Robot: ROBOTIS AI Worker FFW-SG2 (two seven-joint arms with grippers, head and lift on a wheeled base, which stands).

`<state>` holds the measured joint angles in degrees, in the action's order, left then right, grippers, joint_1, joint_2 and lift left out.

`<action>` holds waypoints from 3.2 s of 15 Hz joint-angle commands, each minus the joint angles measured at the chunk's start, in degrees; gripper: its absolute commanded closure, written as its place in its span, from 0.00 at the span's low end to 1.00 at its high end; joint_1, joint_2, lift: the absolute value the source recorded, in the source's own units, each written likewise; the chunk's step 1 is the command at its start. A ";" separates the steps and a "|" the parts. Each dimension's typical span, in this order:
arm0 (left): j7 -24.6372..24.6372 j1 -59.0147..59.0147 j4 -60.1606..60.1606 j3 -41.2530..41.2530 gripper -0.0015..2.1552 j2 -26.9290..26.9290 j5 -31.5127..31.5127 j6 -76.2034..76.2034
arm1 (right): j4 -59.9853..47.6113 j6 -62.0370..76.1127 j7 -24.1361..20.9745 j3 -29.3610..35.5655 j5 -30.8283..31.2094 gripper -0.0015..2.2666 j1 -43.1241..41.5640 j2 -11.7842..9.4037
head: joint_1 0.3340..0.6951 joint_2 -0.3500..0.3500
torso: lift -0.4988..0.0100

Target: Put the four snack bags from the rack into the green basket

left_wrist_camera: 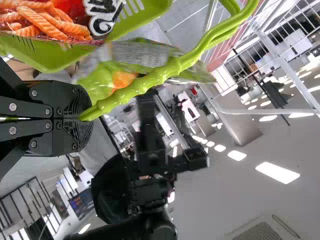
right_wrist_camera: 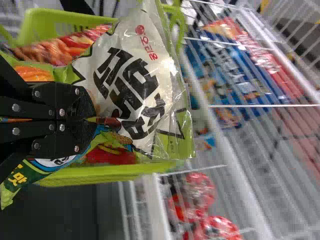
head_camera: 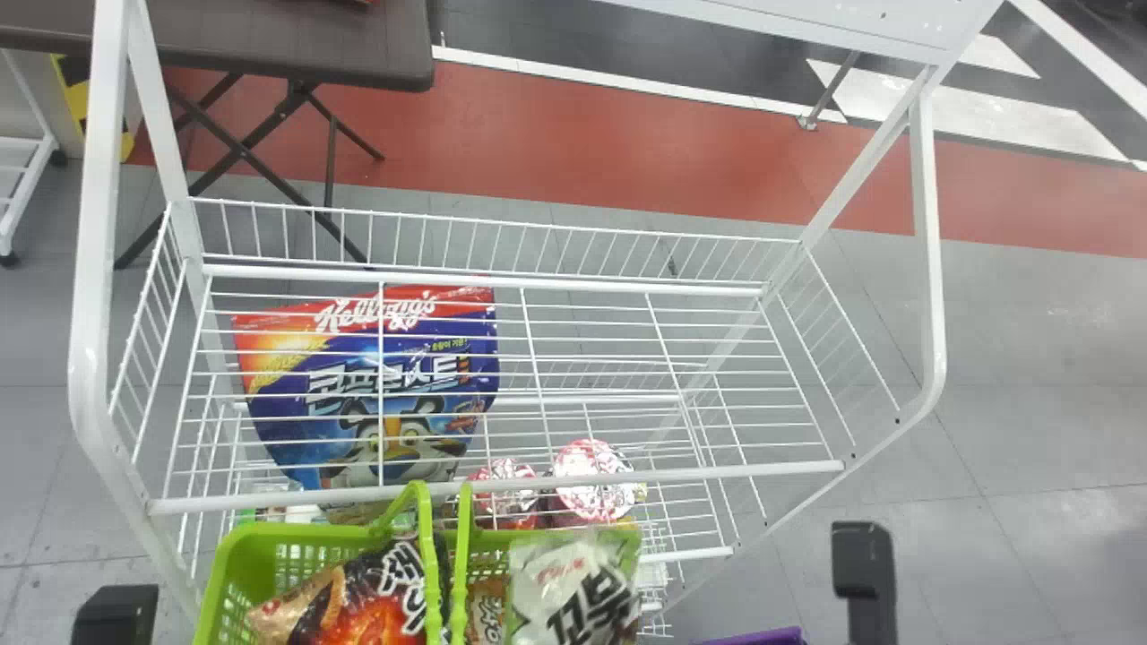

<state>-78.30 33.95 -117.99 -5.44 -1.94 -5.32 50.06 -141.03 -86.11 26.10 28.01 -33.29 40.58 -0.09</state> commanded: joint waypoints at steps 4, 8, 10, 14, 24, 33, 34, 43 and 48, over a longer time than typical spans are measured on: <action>-0.09 0.33 -0.57 -0.98 0.99 0.10 0.49 0.35 | 6.56 11.62 -0.09 -4.90 1.56 0.95 -0.15 0.14 | 1.00 0.00 | 0.97; -0.62 0.95 -0.83 -0.80 0.99 0.01 0.58 0.18 | 8.32 15.48 0.53 -7.53 6.48 0.84 -0.50 0.14 | 1.00 0.00 | 0.97; -0.62 0.95 -0.83 -0.80 0.99 0.01 0.58 0.18 | 9.37 11.44 3.78 -9.03 8.50 0.77 -0.50 -0.70 | 1.00 0.00 | 0.97; -0.09 0.77 -0.75 -1.50 0.99 0.10 0.67 0.18 | 7.17 5.82 8.53 -9.56 10.35 0.40 1.08 -1.23 | 1.00 0.00 | 0.97; -0.18 0.68 -0.83 -1.77 0.99 0.01 0.93 0.88 | 1.64 7.05 9.14 -2.35 9.20 0.03 1.43 -0.35 | 1.00 0.00 | 0.97; -0.53 0.86 -0.66 -1.59 0.99 -0.16 0.93 0.70 | 6.30 81.58 5.01 -11.05 12.46 0.04 5.03 0.14 | 1.00 0.00 | 0.97; -0.53 0.86 -0.57 -1.59 0.99 -0.16 0.93 0.70 | 6.30 82.63 -0.44 -13.95 15.27 0.04 5.65 0.14 | 1.00 0.00 | 0.97; -0.97 1.12 -0.39 -1.59 0.99 -0.43 0.84 0.35 | 4.27 78.59 -14.85 -22.92 22.12 0.05 7.14 0.14 | 1.00 0.00 | 0.97; -1.06 1.30 -0.66 -1.59 0.99 -0.43 0.75 0.53 | 3.83 77.01 -14.85 -22.74 22.04 0.05 7.41 0.14 | 1.00 0.00 | 0.97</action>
<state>-79.37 35.24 -118.64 -7.02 -2.37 -4.57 50.50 -137.19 -9.00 11.25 5.21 -11.25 47.93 0.00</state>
